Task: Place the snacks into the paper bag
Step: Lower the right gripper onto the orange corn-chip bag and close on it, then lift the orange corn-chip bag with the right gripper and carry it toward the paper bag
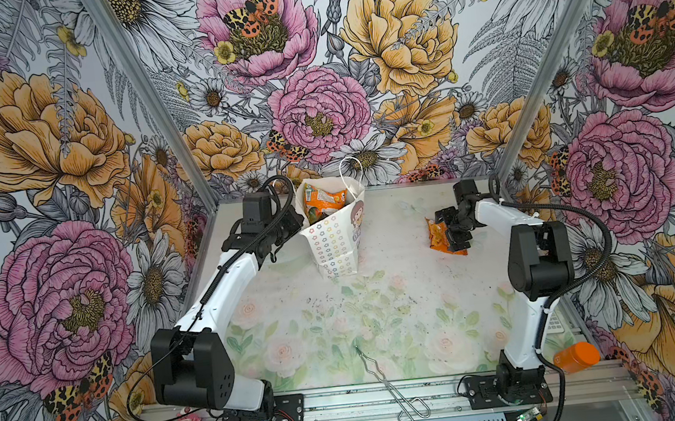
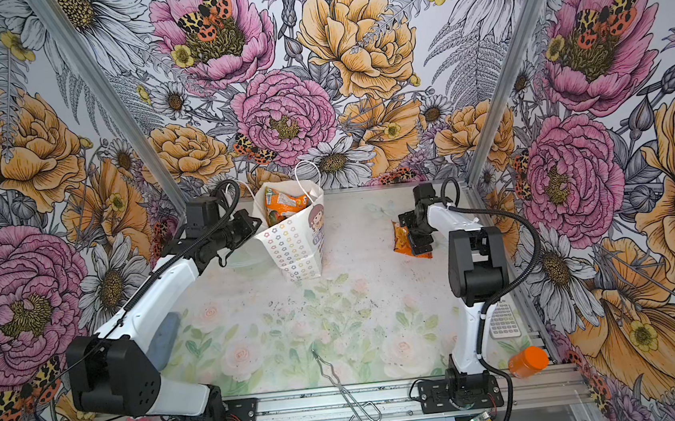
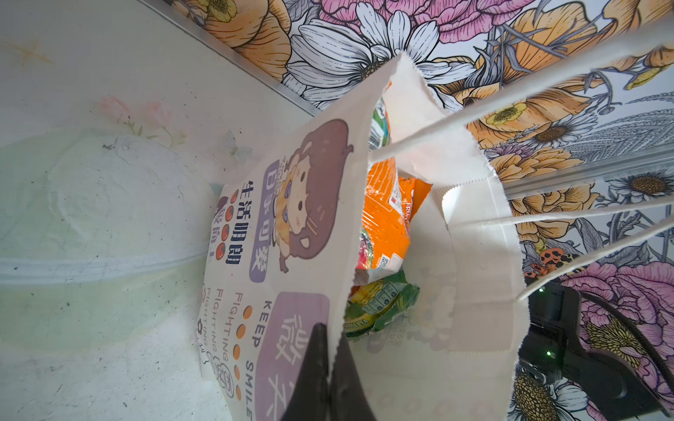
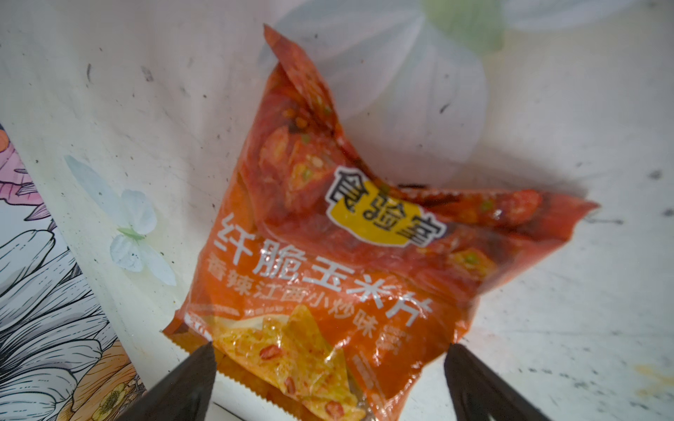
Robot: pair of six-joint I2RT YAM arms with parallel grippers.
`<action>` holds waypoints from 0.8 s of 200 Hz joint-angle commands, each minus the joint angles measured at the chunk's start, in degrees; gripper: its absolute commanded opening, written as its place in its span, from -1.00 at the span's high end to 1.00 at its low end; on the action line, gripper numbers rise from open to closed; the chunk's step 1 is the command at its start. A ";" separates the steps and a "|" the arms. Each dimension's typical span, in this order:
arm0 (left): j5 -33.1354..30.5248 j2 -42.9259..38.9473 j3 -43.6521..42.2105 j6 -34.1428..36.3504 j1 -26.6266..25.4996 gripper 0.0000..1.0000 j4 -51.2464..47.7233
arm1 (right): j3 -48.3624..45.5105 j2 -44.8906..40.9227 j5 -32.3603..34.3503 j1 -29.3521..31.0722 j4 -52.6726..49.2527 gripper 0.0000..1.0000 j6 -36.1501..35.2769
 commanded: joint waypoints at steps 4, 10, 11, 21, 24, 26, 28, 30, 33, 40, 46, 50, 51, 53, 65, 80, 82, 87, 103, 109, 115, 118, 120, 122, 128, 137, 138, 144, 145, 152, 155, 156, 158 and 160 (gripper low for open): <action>1.33 -0.83 -0.61 -0.85 0.63 1.00 2.12 | -0.39 -1.03 -0.74 0.72 -0.20 -1.00 0.16; 1.33 -0.82 -0.52 -0.78 0.62 1.00 2.09 | -0.39 -0.86 -0.79 0.85 -0.19 -1.00 0.22; 1.33 -0.78 -0.47 -0.78 0.62 1.00 2.09 | -0.35 -0.80 -0.77 0.82 -0.24 -1.00 0.18; 1.31 -0.74 -0.51 -0.78 0.61 1.00 2.11 | -0.09 -0.39 -0.84 1.04 -0.20 -1.00 0.09; 1.28 -0.74 -0.45 -0.83 0.73 1.00 2.09 | 0.02 -0.25 -0.87 1.09 -0.25 -1.00 0.07; 1.25 -0.69 -0.50 -0.84 0.73 1.00 2.13 | 0.04 -0.11 -0.80 1.12 -0.25 -1.00 0.05; 1.29 -0.66 -0.45 -0.86 0.65 1.00 2.14 | 0.09 -0.01 -0.83 1.13 -0.25 -1.00 0.01; 1.34 -0.65 -0.48 -0.87 0.62 1.00 2.12 | 0.13 0.21 -0.78 1.13 -0.27 -1.00 -0.01; 1.35 -0.65 -0.47 -0.89 0.62 1.00 2.09 | 0.26 0.35 -0.86 1.14 -0.24 -1.00 -0.08; 1.33 -0.65 -0.52 -0.87 0.59 1.00 2.10 | 0.41 1.01 -0.80 1.14 -0.28 -1.00 -0.28; 1.33 -0.65 -0.48 -0.87 0.62 1.00 2.09 | 0.58 1.51 -0.76 1.14 -0.28 -1.00 -0.51; 1.33 -0.65 -0.52 -0.87 0.69 1.00 2.13 | 0.64 1.89 -0.76 1.07 -0.28 -1.00 -0.63; 1.33 -0.65 -0.52 -0.87 0.66 1.00 2.11 | 0.65 2.02 -0.76 1.01 -0.28 -1.00 -0.73; 1.26 -0.65 -0.52 -0.85 0.63 1.00 2.14 | 0.69 2.21 -0.76 1.02 -0.24 -1.00 -0.81; 1.24 -0.74 -0.55 -0.78 0.73 1.00 2.09 | 0.62 3.37 -1.00 1.00 -0.28 -1.00 -1.03; 1.18 -0.82 -0.59 -0.80 0.83 1.00 2.12 | 0.61 4.81 -1.40 0.96 -0.30 -1.00 -1.48; 1.18 -0.82 -0.60 -0.78 0.80 1.00 2.10 | 0.70 5.04 -1.49 0.96 -0.29 -1.00 -1.52; 1.15 -0.82 -0.59 -0.80 0.89 1.00 2.09 | 0.66 5.44 -1.65 0.96 -0.28 -1.00 -1.66; 1.24 -0.74 -0.56 -0.78 0.89 1.00 2.13 | 0.67 6.69 -1.99 0.96 -0.28 -1.00 -2.36; 1.24 -0.74 -0.58 -0.78 0.86 1.00 2.09 | 0.72 6.96 -1.82 0.92 -0.28 -1.00 -2.70; 1.20 -0.74 -0.65 -0.78 0.87 1.00 2.13 | 0.74 7.31 -1.78 0.88 -0.28 -1.00 -3.04; 1.28 -0.74 -0.69 -0.78 0.88 1.00 2.11 | 0.80 7.46 -1.65 0.83 -0.28 -0.99 -3.29; 1.25 -0.74 -0.69 -0.80 0.88 1.00 2.09 | 0.83 7.59 -1.53 0.86 -0.26 -0.99 -3.42; 1.24 -0.74 -0.69 -0.83 0.88 1.00 2.09 | 0.84 7.65 -1.43 0.87 -0.28 -0.98 -3.57; 1.25 -0.74 -0.74 -0.80 0.86 1.00 2.14 | 0.95 7.86 -1.16 0.87 -0.27 -0.96 -4.08; 1.25 -0.82 -0.69 -0.86 0.88 1.00 2.13 | 0.94 8.02 -0.57 0.87 -0.28 -0.91 -5.02; 1.24 -0.82 -0.74 -0.87 0.92 1.00 2.11 | 0.93 8.03 -0.53 0.83 -0.28 -0.90 -5.12; 1.24 -0.90 -0.72 -0.87 1.00 1.00 2.16 | 0.94 8.05 -0.17 0.87 -0.36 -0.87 -5.75; 1.24 -0.91 -0.71 -0.87 1.03 1.00 2.17 | 0.98 8.05 -0.11 0.87 -0.32 -0.86 -5.84; 1.16 -0.91 -0.76 -0.87 0.96 1.00 2.09 | 0.78 7.96 0.12 0.87 -0.35 -0.80 -6.46; 1.19 -0.91 -0.78 -0.87 0.88 1.00 2.09 | 0.72 7.89 0.28 0.87 -0.29 -0.76 -6.68; 1.21 -0.91 -0.78 -0.87 0.97 1.00 2.09 | 0.74 7.92 0.38 0.87 -0.24 -0.75 -6.74; 1.21 -0.91 -0.74 -0.87 0.88 1.00 2.13 | 0.68 7.88 0.49 0.87 -0.27 -0.74 -6.90; 1.26 -0.91 -0.75 -0.87 0.95 1.00 2.12 | 0.67 7.87 0.59 0.87 -0.28 -0.72 -7.07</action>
